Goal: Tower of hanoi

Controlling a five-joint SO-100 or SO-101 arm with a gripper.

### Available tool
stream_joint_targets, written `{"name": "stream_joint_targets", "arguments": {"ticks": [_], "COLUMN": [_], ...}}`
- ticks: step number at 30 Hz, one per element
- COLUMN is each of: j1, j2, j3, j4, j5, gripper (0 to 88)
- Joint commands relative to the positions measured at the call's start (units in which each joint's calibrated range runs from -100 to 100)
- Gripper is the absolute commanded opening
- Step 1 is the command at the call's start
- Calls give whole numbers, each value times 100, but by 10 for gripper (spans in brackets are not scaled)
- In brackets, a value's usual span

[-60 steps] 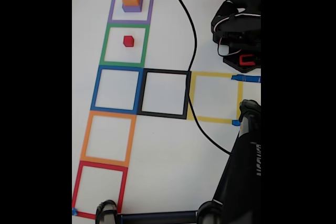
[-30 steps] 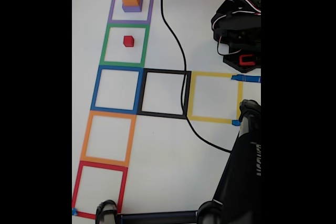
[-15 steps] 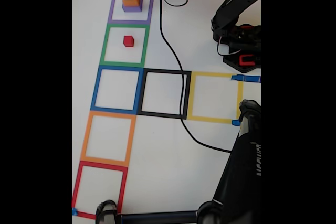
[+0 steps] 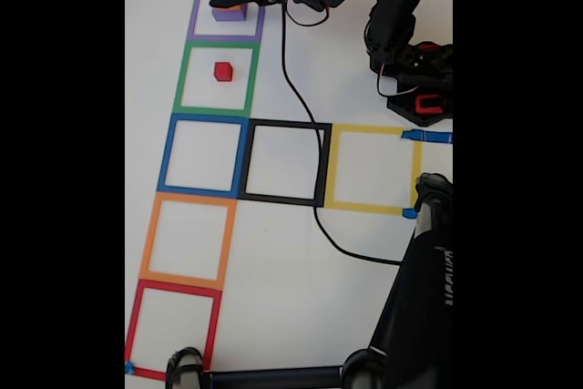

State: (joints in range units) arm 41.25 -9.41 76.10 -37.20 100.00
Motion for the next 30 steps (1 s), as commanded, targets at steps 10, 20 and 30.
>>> {"name": "stream_joint_targets", "arguments": {"ticks": [10, 20, 30], "j1": [-233, -415, -654], "j2": [873, 1115, 1373], "j3": [-491, -719, -855], "j4": [-879, -887, -1041], "j5": [0, 0, 0], "gripper": [387, 380, 340]}}
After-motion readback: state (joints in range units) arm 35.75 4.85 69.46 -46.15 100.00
